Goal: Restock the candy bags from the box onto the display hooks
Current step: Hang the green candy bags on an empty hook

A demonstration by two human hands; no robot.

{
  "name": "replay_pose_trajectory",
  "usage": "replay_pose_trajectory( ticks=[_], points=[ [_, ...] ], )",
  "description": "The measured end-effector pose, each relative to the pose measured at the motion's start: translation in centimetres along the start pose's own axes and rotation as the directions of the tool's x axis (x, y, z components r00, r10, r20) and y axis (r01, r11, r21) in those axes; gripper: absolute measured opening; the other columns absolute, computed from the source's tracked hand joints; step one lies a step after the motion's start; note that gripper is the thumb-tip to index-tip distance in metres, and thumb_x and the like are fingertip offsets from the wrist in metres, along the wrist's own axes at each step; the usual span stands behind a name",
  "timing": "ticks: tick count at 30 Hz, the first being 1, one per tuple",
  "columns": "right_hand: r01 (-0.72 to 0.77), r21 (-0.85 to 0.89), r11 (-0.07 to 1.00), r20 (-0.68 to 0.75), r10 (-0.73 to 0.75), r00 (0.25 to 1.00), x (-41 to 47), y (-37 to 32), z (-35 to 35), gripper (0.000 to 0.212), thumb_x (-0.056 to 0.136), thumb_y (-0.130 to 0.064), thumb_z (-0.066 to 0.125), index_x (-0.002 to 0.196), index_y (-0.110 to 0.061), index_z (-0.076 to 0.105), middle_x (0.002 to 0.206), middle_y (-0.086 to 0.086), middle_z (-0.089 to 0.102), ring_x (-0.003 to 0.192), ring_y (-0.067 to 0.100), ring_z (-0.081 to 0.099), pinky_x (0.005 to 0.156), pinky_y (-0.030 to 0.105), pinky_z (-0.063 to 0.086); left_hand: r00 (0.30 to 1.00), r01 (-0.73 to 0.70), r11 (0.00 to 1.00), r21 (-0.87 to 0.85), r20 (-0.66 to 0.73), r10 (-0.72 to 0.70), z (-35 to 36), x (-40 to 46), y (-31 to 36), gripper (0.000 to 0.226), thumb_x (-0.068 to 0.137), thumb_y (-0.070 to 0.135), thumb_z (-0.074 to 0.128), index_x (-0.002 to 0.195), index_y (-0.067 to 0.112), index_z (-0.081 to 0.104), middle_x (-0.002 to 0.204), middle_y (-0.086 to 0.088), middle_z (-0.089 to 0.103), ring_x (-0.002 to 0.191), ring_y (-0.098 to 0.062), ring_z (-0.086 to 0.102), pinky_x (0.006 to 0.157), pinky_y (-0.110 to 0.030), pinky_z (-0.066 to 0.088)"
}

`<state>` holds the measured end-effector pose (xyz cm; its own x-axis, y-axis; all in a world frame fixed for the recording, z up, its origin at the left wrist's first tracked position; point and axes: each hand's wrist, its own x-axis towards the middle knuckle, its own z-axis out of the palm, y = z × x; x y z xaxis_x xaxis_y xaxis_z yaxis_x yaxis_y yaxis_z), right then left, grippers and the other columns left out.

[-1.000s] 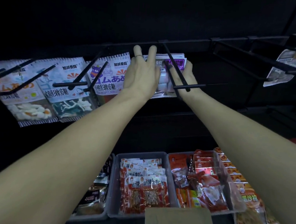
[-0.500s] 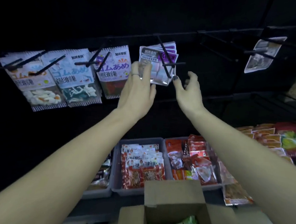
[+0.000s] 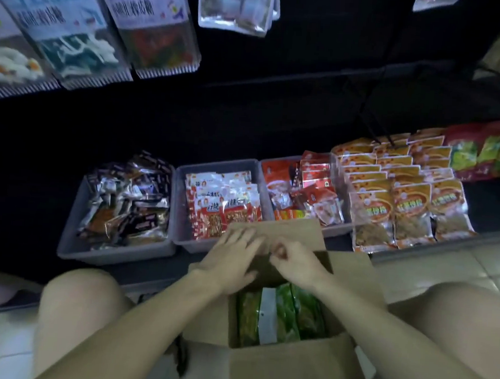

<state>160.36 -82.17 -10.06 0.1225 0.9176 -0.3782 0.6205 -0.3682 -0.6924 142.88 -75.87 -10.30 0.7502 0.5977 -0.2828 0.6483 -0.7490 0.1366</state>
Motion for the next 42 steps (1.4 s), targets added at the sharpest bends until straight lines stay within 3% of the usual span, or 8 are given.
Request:
replay_pose_trajectory(
  ticks=[5,10,13,18,21,28,34,42],
  points=[
    [-0.223,-0.353,0.909,0.435,0.37,0.821,0.8,4.8,3.9,0.05,0.098,-0.032,0.067,0.142,-0.011,0.055,0.141,0.008,0.057,0.128,0.026,0.057,0.107,0.037,0.049,0.987,0.074,0.994,-0.082,0.147,-0.061,4.5,-0.5,-1.2,0.09,0.099,0.042,0.063,0.166,0.024,0.006,0.174,-0.001,0.001,0.16,-0.022,0.001,0.128,-0.042,0.004],
    [-0.31,-0.343,0.887,0.479,0.449,0.755,3.4,8.3,7.0,0.075,0.099,-0.034,0.067,0.162,-0.018,0.03,0.166,0.006,0.033,0.144,0.027,0.045,0.11,0.033,0.044,0.993,0.107,0.97,-0.219,0.075,-0.092,7.0,-0.2,-2.0,0.089,0.098,0.032,0.064,0.165,0.03,0.006,0.173,0.006,0.007,0.159,-0.017,0.004,0.129,-0.039,0.006],
    [-0.305,-0.377,0.874,0.526,0.473,0.707,4.8,9.9,9.1,0.087,0.098,-0.037,0.067,0.166,-0.028,0.014,0.169,0.003,0.027,0.134,0.024,0.052,0.098,0.03,0.047,0.992,0.121,0.966,-0.227,0.061,-0.11,7.7,-0.2,-1.8,0.088,0.099,0.034,0.063,0.165,0.03,0.005,0.171,0.006,0.008,0.158,-0.019,0.003,0.128,-0.039,0.005],
    [-0.275,-0.477,0.835,0.524,0.522,0.673,6.3,11.8,13.4,0.1,0.096,-0.046,0.068,0.165,-0.035,-0.003,0.171,0.011,0.021,0.145,0.033,0.042,0.111,0.038,0.045,0.981,0.193,0.938,-0.289,0.073,-0.179,8.5,0.0,-2.2,0.089,0.096,0.033,0.066,0.16,0.041,0.005,0.166,0.011,0.01,0.153,-0.021,0.013,0.115,-0.048,0.039],
    [-0.221,-0.533,0.817,0.484,0.509,0.712,7.7,13.5,16.3,0.107,0.091,-0.063,0.064,0.164,-0.038,-0.011,0.167,0.02,0.024,0.143,0.039,0.043,0.112,0.043,0.045,0.985,0.172,0.939,-0.298,0.027,-0.172,9.0,0.4,-2.2,0.089,0.095,0.028,0.066,0.16,0.04,0.007,0.162,0.014,0.008,0.151,-0.019,0.009,0.115,-0.043,0.038],
    [-0.134,-0.613,0.778,0.481,0.502,0.718,9.4,13.6,18.8,0.086,0.104,-0.061,0.042,0.166,-0.019,-0.001,0.17,0.017,0.017,0.155,0.04,0.022,0.125,0.046,0.023,0.985,0.133,0.94,-0.315,-0.06,-0.16,10.0,0.5,-2.1,0.089,0.09,0.017,0.067,0.16,0.034,0.015,0.163,0.012,0.014,0.15,-0.021,0.014,0.117,-0.04,0.034],
    [-0.312,-0.479,0.821,0.29,0.483,0.826,10.1,14.9,18.5,0.049,0.101,-0.024,0.06,0.145,-0.003,0.052,0.137,0.017,0.063,0.124,0.031,0.063,0.098,0.037,0.051,0.987,0.14,0.947,-0.29,-0.041,-0.158,9.5,0.4,-2.0,0.089,0.094,0.019,0.066,0.162,0.033,0.012,0.164,0.011,0.011,0.149,-0.018,0.008,0.119,-0.038,0.032],
    [-0.192,-0.266,0.945,0.308,0.271,0.912,6.7,9.8,11.5,0.016,0.092,-0.003,0.059,0.088,-0.017,0.067,0.099,0.008,0.068,0.097,0.026,0.067,0.085,0.035,0.057,0.993,0.111,0.993,-0.04,-0.026,-0.112,8.5,0.0,-0.9,0.096,0.093,0.034,0.067,0.165,0.019,0.006,0.17,-0.005,0.013,0.156,-0.029,0.013,0.13,-0.048,0.004]
  ],
)
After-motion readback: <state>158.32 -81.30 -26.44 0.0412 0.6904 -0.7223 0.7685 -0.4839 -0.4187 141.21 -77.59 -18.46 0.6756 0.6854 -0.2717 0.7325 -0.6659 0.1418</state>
